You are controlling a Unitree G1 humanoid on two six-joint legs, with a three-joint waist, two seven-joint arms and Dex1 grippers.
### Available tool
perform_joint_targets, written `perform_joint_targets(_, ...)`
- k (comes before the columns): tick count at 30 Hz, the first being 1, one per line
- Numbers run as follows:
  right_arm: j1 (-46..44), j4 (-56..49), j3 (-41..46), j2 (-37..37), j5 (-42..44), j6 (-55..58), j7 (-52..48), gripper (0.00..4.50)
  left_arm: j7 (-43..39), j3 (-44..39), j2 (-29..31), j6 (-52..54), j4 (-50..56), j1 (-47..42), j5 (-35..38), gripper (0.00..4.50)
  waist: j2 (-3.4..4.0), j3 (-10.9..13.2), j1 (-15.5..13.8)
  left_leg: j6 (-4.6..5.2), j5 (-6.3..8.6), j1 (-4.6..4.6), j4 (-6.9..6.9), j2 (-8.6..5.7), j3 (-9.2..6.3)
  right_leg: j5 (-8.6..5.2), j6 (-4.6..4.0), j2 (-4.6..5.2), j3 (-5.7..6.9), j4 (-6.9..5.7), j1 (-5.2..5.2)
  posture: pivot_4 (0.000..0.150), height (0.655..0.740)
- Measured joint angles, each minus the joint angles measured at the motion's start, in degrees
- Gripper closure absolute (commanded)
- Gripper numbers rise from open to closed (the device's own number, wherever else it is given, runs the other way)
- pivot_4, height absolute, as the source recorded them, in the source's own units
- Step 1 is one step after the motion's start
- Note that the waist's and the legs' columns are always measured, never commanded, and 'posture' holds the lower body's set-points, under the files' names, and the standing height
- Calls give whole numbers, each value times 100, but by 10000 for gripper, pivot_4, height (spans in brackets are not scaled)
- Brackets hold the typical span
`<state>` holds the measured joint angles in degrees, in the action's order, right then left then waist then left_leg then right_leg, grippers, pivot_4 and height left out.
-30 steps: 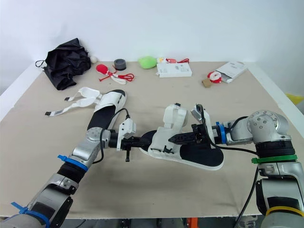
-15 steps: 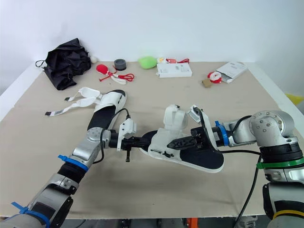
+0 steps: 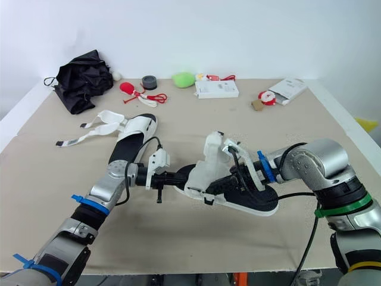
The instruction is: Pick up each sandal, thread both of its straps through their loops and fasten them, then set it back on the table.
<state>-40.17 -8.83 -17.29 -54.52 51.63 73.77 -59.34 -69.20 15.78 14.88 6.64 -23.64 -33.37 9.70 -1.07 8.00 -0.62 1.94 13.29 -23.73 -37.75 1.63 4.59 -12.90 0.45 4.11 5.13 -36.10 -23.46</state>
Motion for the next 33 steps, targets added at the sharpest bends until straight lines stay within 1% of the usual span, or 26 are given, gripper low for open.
perform_joint_targets(2,133,-104,49,16,-133,-228,-74,37630,-10,0,17,1,16,18,1,45000,-2,-2,2,-2,6,10,3,1,1,-4,-4,-1,0,0,8,1500,7400)
perform_joint_targets(3,159,-93,75,79,-212,-272,-55,35724,-5,0,24,4,18,22,1,45000,-3,-3,4,-3,8,21,5,4,5,-5,-6,-1,0,-1,14,1500,7400)
perform_joint_targets(5,215,-21,170,187,-257,-305,-73,27092,8,3,17,6,32,31,1,45000,-3,-3,1,-3,8,22,5,5,4,-5,-7,0,3,-2,14,1500,7400)
perform_joint_targets(6,230,-21,170,190,-254,-304,-92,23639,8,3,17,6,36,34,1,45000,-3,-3,-1,-3,8,22,5,5,4,-5,-7,0,2,-2,14,1500,7400)
perform_joint_targets(7,248,-21,196,186,-256,-304,-164,18206,8,4,17,7,36,33,1,45000,-3,-3,-1,-3,8,22,5,5,4,-5,-7,0,2,-2,14,1500,7400)
perform_joint_targets(8,267,-21,277,160,-244,-296,-202,14325,8,7,13,7,36,30,1,45000,-2,-2,-3,-3,8,21,5,4,5,-5,-7,2,2,-2,13,1500,7400)
perform_joint_targets(10,331,-24,559,0,-222,-273,-254,14325,8,15,1,7,35,23,1,45000,-3,-2,-4,-3,8,19,5,3,7,-5,-8,6,2,-1,13,1500,7400)
perform_joint_targets(12,453,-85,1028,-147,-98,-243,-281,14325,3,14,4,8,26,12,0,45000,-3,-1,-5,-5,11,19,5,3,9,-6,-9,7,2,-1,12,1500,7400)
perform_joint_targets(15,845,-512,1679,-281,117,-258,-256,14325,-17,20,-7,8,-3,-12,0,45000,-4,-1,-7,-4,13,20,8,3,7,-9,-13,6,4,-1,14,1500,7400)
perform_joint_targets(18,1495,-1259,2371,-306,399,-255,-26,14325,-31,37,-37,8,-78,-64,0,45000,-5,-1,-20,-4,13,19,8,3,2,-11,-11,7,7,-1,16,1500,7400)
perform_joint_targets(20,2199,-2121,2673,-314,494,-287,291,14325,-72,39,-51,5,-135,-102,0,45000,-7,-1,-32,-6,14,22,9,3,-1,-18,-3,5,9,0,19,1500,7400)
perform_joint_targets(22,2672,-2670,2656,-206,471,-318,638,14325,-102,31,-47,5,-195,-134,0,45000,-7,-1,-35,-6,13,25,9,3,-1,-18,2,6,8,0,23,1500,7400)
perform_joint_targets(25,3219,-3005,2554,214,85,-444,1477,14325,-112,34,-65,1,-285,-184,-1,45000,-8,0,-34,-5,12,29,-2,3,4,-13,9,10,4,0,24,1500,7400)
perform_joint_targets(26,3272,-3026,2544,239,48,-459,1545,14325,-114,35,-68,1,-287,-188,-1,45000,-8,1,-34,-5,12,28,-2,3,4,-14,7,10,3,0,23,1500,7400)
perform_joint_targets(27,3476,-3177,2514,441,-2,-480,1866,14325,-139,33,-66,-9,-333,-222,-1,45000,-9,1,-34,-5,12,29,-2,2,5,-16,5,10,2,1,23,1500,7400)
perform_joint_targets(29,3497,-3311,2513,554,59,-479,2078,14325,-181,34,-67,-13,-392,-254,-2,45000,-5,0,-33,-5,12,29,-2,2,5,-14,9,9,2,1,24,1500,7400)
perform_joint_targets(33,3524,-3338,2539,561,99,-467,2276,14325,-252,35,-86,-38,-480,-339,-2,45000,-10,2,-33,-5,12,28,-1,2,1,-15,7,8,5,1,23,1500,7400)
